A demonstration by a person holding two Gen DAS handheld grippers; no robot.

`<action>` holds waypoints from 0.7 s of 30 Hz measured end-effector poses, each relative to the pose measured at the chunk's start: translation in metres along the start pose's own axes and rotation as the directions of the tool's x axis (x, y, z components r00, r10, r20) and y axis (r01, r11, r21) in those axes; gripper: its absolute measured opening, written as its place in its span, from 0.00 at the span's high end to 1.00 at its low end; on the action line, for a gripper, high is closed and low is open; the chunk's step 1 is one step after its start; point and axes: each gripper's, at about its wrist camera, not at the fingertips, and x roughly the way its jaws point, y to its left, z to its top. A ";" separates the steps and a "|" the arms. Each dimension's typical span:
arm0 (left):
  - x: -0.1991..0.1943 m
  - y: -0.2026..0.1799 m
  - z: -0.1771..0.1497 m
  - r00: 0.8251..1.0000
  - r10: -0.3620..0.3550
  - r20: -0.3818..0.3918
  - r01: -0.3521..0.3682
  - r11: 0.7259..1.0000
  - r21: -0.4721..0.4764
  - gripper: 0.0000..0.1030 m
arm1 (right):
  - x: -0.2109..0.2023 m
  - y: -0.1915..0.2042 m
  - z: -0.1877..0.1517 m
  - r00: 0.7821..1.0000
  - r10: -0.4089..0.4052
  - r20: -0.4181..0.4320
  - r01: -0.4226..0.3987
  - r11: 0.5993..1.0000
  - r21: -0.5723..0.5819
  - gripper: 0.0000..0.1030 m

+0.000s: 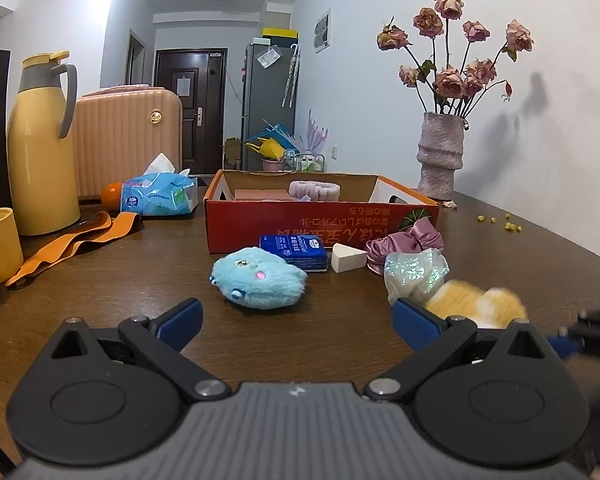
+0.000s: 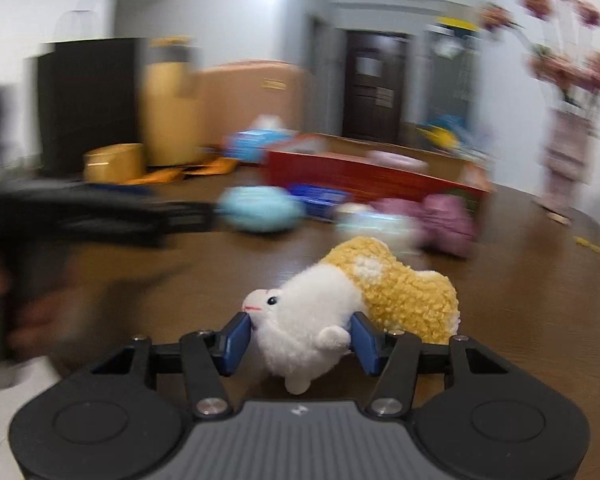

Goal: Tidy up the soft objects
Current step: 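Lower the right gripper onto the white-and-yellow plush sheep and close on it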

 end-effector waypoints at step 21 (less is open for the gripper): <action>-0.003 -0.019 0.003 0.999 -0.035 -0.006 0.035 0.999 0.035 0.00 | -0.017 -0.029 -0.007 0.988 -0.149 0.040 0.143 0.981 0.128 0.24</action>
